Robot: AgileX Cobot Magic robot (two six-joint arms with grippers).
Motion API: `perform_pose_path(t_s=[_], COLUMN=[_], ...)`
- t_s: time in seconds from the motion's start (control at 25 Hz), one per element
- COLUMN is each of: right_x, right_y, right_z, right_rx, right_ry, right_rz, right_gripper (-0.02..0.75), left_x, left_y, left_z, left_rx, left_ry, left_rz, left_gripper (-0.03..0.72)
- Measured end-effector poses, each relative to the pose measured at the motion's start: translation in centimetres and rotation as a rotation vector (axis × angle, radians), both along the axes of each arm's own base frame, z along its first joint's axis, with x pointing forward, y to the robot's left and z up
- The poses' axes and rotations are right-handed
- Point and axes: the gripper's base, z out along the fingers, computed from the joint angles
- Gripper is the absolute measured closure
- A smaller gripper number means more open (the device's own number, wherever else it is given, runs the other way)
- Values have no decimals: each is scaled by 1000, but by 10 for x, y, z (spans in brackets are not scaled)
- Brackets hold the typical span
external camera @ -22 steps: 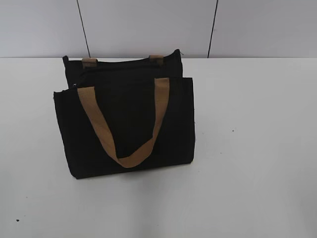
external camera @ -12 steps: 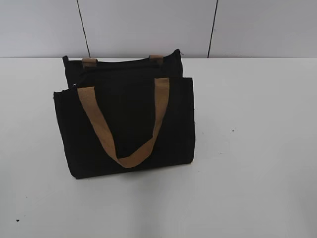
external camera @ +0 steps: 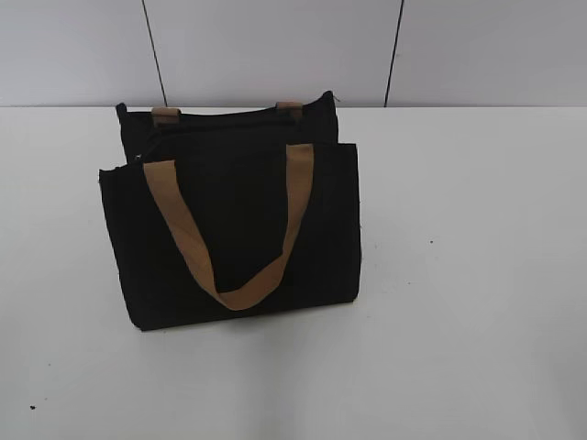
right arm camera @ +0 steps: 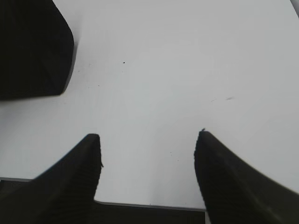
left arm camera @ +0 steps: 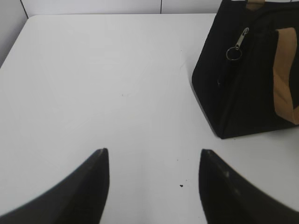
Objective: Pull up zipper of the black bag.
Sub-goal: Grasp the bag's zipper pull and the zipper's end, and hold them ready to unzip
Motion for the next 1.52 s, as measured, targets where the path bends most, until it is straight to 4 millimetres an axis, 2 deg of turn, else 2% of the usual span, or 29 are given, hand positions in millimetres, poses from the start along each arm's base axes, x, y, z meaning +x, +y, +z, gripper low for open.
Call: perform_pose_path(t_s=[0.56,0.88,1.0,1.16,1.32,1.4,1.52], right_x=[0,0,0,0,0,0,0], right_y=[0,0,0,0,0,0,0], right_z=[0,0,0,0,0,0,0], right_rx=[0,0,0,0,0,0,0], right_ry=[0,0,0,0,0,0,0], right_rz=[0,0,0,0,0,0,0], right_gripper=[253,253,253,253,253,253,253], left_x=[0,0,2,8,32,51,81], left_y=[-1,-10,-10,-5,-1,1,3], left_z=[0,4,14,39,53,56,58], left_rx=[-11,-112,-131,-159,-119,-90,-86], left_ry=[0,-27,-130,-390,-454,-442,-523], left_rz=[-8,-74,-65,-23,27,47,80], left_gripper=[219,219,219,219,221,237,291])
